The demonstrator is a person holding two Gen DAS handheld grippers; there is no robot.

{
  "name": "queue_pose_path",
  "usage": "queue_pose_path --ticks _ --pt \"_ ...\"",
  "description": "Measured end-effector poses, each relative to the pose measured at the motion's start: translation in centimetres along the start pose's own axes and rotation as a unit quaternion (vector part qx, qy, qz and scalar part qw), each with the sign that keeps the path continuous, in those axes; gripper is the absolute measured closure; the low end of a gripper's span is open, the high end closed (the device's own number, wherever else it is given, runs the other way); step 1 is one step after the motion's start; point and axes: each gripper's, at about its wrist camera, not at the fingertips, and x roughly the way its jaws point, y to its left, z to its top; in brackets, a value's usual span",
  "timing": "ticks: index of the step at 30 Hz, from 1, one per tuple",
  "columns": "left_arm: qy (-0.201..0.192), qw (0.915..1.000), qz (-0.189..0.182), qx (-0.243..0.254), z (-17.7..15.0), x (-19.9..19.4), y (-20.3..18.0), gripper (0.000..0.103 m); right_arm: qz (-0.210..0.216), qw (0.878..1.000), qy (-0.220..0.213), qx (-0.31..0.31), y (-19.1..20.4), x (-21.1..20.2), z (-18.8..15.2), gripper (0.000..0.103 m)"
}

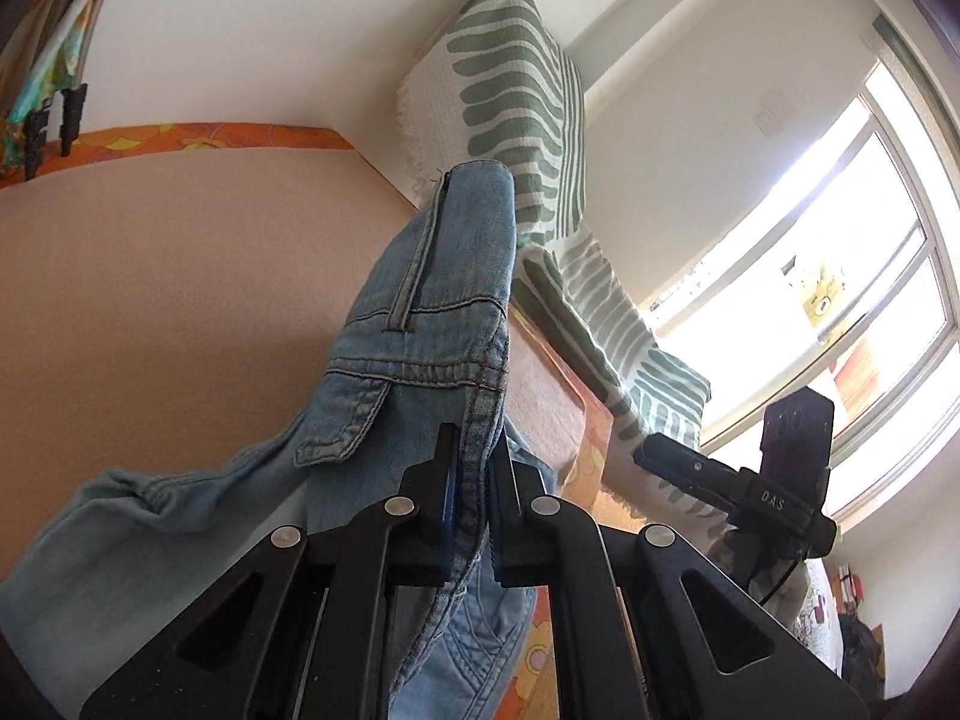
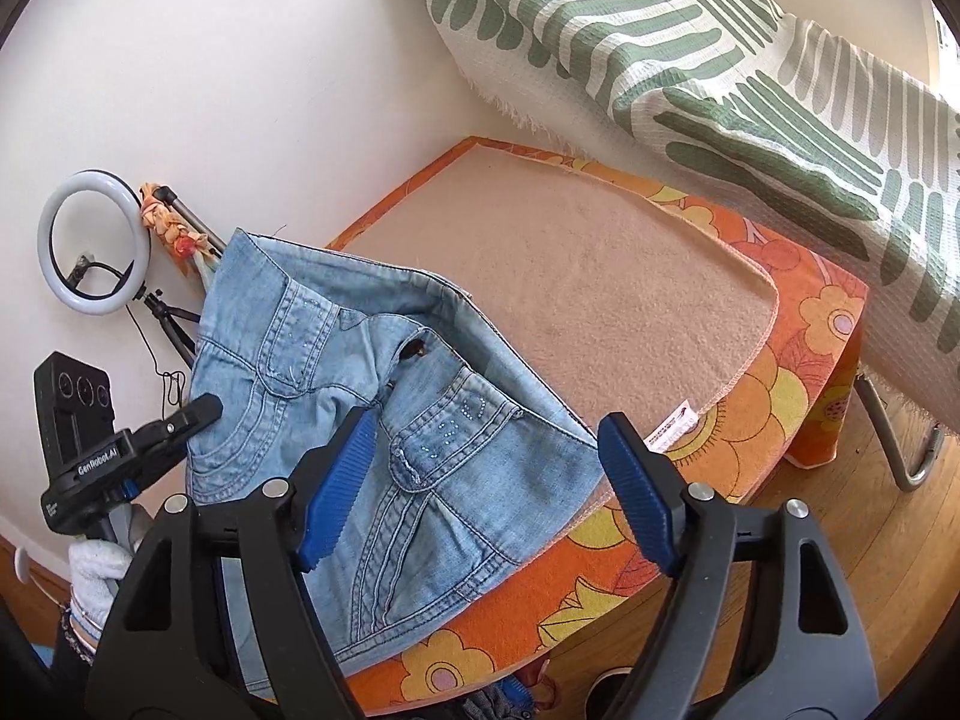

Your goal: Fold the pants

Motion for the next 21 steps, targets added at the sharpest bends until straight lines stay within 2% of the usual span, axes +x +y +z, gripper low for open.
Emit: queue_pose_path --ticks 4,8,10,14,15,19,20,21 --pt "0.027 0.9993 -0.013 0.022 -2.2 2.1 -2.0 0.097 0.053 0.998 0.012 0.033 -0.7 0.5 0.8 0.023" --pt "0.060 0.9971 -0.013 0.045 -3.8 4.8 -3.5 0.097 0.111 0.990 0.048 0.076 -1.6 2.7 0.7 0.017" --pt "0.076 0.9953 -0.004 0.059 -4.5 6.1 -3.9 0.097 0.113 0.987 0.064 0.094 -2.0 3.8 0.4 0.017" --pt "0.106 0.9910 0.016 0.080 -5.9 8.6 -4.5 0.097 0.081 0.987 0.079 0.113 -3.1 5.7 -0.2 0.018" --pt "0.111 0.9906 0.016 0.078 -6.1 8.9 -4.3 0.097 0.076 0.987 0.084 0.116 -3.4 6.1 -0.4 0.023" --pt "0.112 0.9903 0.018 0.080 -6.3 9.3 -4.7 0.097 0.036 0.987 0.098 0.119 -4.1 7.9 -0.9 0.034" --pt "0.111 0.9905 0.016 0.079 -6.1 9.3 -4.7 0.097 0.035 0.987 0.102 0.123 -4.2 8.3 -1.1 0.054" --pt "0.111 0.9905 0.014 0.079 -6.3 9.0 -4.8 0.097 0.039 0.985 0.110 0.129 -4.3 8.8 -1.2 0.068"
